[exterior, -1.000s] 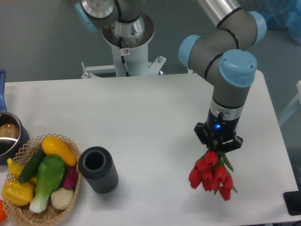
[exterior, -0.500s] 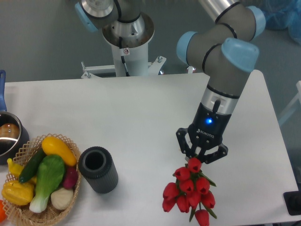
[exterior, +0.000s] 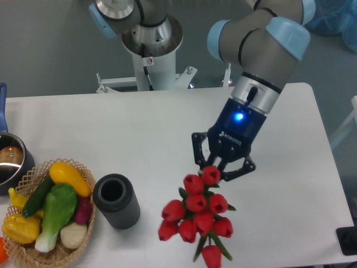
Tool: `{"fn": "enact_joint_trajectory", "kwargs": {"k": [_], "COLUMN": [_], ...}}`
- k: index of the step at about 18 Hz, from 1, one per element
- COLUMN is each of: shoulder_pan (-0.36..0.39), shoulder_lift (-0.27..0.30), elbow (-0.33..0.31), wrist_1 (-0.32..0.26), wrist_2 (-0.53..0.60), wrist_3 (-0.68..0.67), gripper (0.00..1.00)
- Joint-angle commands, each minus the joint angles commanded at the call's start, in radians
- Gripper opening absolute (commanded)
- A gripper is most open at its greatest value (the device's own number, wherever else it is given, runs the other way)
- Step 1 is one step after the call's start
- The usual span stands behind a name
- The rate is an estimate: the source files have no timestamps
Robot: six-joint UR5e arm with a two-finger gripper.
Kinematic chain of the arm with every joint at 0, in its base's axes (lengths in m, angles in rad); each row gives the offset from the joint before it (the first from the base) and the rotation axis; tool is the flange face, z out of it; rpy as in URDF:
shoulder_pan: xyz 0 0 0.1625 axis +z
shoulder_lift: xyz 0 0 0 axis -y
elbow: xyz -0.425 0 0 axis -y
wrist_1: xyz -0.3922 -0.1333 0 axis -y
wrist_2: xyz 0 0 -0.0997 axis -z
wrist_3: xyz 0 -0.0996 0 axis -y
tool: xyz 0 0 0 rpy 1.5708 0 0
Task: Insert the flowers into the vase
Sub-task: 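Carry the tulips over the black vase, stems pointing down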
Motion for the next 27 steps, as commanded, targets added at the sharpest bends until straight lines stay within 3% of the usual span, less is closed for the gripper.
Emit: {"fn": "enact_joint_trajectory", "kwargs": {"k": [4, 6, 9, 15, 23, 27], "shoulder_pan": [0.043, 0.049, 0.055, 0.051, -0.005, -0.060], "shoulder_lift": [0.035, 0.092, 0.133, 0.141, 0.135, 0.088], "elbow": [-0.098, -0.170, -0.236, -0.250, -0.262, -0.242], "wrist_1": [0.000, -0.002, -0.002, -0.002, -0.003, -0.003], "wrist_2": [-0.274, -0.312, -0.387, -0.517, -0.523, -0.523], "wrist_3": [0.239, 0.253, 0.264, 0.320, 0.325, 0.327], "gripper": [0.00, 0.00, 0.00, 0.00, 0.00, 0.00]}}
